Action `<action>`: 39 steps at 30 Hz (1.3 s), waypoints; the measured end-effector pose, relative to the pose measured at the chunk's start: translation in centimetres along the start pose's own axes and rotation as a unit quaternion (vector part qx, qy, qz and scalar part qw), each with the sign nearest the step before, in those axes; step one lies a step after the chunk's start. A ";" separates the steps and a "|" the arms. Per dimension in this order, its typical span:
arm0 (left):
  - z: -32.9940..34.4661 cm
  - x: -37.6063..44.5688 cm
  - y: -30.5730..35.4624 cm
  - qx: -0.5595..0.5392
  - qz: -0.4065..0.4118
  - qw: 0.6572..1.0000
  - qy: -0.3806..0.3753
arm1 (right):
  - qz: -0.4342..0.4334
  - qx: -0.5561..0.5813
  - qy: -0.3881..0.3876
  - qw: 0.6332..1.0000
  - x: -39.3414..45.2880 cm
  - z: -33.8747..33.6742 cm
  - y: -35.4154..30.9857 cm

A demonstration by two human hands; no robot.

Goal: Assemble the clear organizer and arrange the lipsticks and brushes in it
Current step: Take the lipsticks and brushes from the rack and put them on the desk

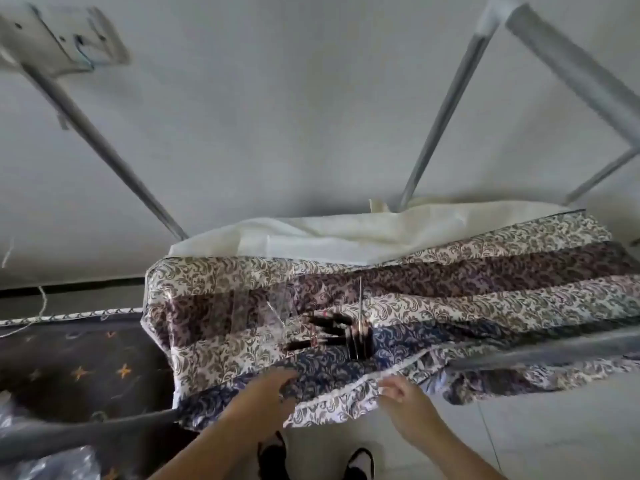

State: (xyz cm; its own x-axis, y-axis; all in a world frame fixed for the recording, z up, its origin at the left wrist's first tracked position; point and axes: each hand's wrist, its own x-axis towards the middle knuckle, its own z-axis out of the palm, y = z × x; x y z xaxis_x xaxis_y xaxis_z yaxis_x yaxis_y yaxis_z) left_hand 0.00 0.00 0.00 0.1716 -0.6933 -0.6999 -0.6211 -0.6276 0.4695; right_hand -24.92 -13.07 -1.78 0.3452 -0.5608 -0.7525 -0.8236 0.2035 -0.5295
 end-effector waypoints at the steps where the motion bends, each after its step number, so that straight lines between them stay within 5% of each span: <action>1: 0.2 2.3 0.0 0.008 0.023 0.999 0.025 | -0.011 -0.007 0.021 1.000 2.1 0.2 -0.1; 4: 0.9 9.0 0.0 0.069 0.060 0.992 0.085 | -0.023 -0.048 0.090 0.995 7.7 0.4 -1.6; 13: 3.5 22.1 -0.5 0.312 0.172 0.930 0.089 | -0.005 -0.201 0.188 0.961 18.6 4.7 -2.3; 18: 4.0 24.3 0.7 0.322 0.170 0.922 0.130 | -0.025 -0.221 0.220 0.950 19.9 5.5 -1.9; 25: 4.7 24.9 1.9 0.359 0.103 0.925 0.073 | -0.040 -0.250 0.207 0.945 20.9 4.8 -1.8; 34: 2.2 25.2 0.5 0.062 0.087 0.994 0.025 | -0.071 -0.030 0.193 0.978 20.5 2.3 -0.4; 39: -0.2 23.7 0.8 -0.072 0.084 0.992 0.060 | -0.092 -0.001 0.201 0.975 19.1 1.9 0.0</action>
State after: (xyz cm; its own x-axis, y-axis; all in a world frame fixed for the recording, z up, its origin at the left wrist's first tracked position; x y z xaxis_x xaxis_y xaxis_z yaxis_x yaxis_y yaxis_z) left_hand 3.76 -17.01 -16.10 0.1699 -0.8246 -0.5396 -0.5341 -0.5372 0.6528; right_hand -17.49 -22.24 -16.91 0.2826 -0.8568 -0.4313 -0.7653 0.0697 -0.6399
